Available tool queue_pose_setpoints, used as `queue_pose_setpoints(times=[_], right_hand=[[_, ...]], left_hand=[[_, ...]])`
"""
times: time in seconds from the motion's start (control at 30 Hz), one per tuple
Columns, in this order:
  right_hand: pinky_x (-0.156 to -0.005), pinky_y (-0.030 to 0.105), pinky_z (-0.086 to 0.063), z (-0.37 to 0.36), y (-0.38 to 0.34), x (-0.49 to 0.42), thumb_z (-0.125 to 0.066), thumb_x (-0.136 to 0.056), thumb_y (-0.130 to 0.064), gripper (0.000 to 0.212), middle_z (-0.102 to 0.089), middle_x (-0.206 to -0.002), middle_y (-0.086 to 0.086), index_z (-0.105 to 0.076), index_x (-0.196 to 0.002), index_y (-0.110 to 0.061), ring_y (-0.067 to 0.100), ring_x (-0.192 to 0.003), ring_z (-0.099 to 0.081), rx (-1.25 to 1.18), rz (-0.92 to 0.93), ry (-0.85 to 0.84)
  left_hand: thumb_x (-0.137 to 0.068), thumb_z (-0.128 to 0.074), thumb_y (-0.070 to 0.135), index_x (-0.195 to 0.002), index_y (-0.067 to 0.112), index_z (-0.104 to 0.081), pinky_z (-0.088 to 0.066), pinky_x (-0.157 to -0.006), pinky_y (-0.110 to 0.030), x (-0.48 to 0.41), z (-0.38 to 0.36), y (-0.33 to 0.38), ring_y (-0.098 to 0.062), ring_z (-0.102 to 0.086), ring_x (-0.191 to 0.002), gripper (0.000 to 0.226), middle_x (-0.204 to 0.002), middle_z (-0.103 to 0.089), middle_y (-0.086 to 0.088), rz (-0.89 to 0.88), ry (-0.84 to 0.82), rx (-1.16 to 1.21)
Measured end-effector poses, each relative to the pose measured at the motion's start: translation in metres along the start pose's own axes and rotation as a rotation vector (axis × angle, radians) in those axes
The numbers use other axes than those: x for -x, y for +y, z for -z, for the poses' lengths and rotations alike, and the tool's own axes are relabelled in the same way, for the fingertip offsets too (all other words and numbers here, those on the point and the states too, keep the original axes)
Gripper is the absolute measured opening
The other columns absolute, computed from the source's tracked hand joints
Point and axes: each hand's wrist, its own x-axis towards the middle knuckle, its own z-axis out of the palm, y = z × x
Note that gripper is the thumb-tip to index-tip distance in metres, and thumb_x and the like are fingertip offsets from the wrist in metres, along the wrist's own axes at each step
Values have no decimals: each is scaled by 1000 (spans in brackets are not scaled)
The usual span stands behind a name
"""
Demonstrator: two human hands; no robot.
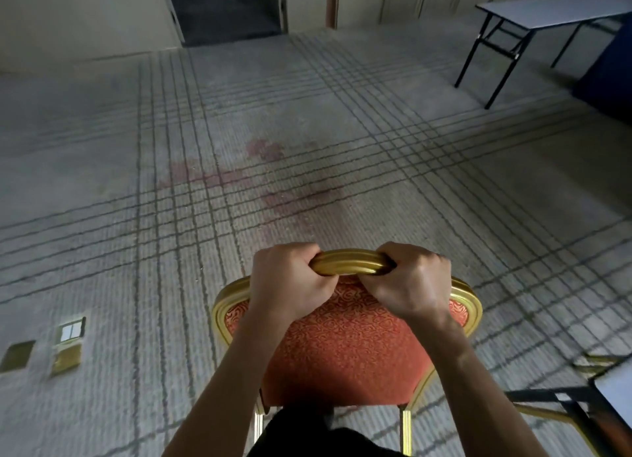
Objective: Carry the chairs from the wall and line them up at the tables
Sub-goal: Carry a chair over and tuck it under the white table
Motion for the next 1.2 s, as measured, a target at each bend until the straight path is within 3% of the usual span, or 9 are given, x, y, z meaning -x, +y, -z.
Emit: queue_pose_setpoints(times=[0.17,0.43,0.67,1.07,1.2], right_hand=[[-53,25,-40,-33,12,-99,-65,-65,-47,24,-57,-54,-9,-62,-60,-24,14,-51,-55,39,-43,-4],[-53,31,-47,-95,48,-253,-67,-67,-46,25,-59,-57,-8,-62,-62,-23,16,-54,-57,45,-60,59],[-54,30,-47,-175,104,-403,-69,-71,-44,22,-58,-56,-10,-62,-62,-25,14,-53,-56,0,-60,96],[-56,27,-43,-273,169,-678,-58,-68,-53,31,-61,-56,-7,-63,-61,-22,18,-54,-60,-13,-43,64],[-55,26,-39,-324,199,-764,-65,-68,-49,28,-58,-55,-8,-58,-60,-23,15,-53,-57,37,-70,45]], left_hand=[[-63,-77,36,-54,19,-35,-28,-47,-23,-108,-28,-34,-13,-38,-43,46,-48,-35,11,-53,-29,28],[-63,-76,36,-55,18,-39,-34,-45,-27,-270,-88,-84,-19,-48,-45,42,-48,-48,5,-138,-10,54],[-64,-77,31,-54,17,-38,-35,-41,-30,-427,-171,-131,-18,-44,-42,42,-46,-44,5,-174,-15,32],[-60,-78,30,-52,15,-38,-26,-45,-22,-690,-268,-200,-14,-39,-39,43,-45,-39,7,-109,1,-7],[-61,-77,30,-52,15,-38,-32,-42,-26,-776,-321,-239,-16,-40,-40,42,-45,-41,6,-111,-11,15]])
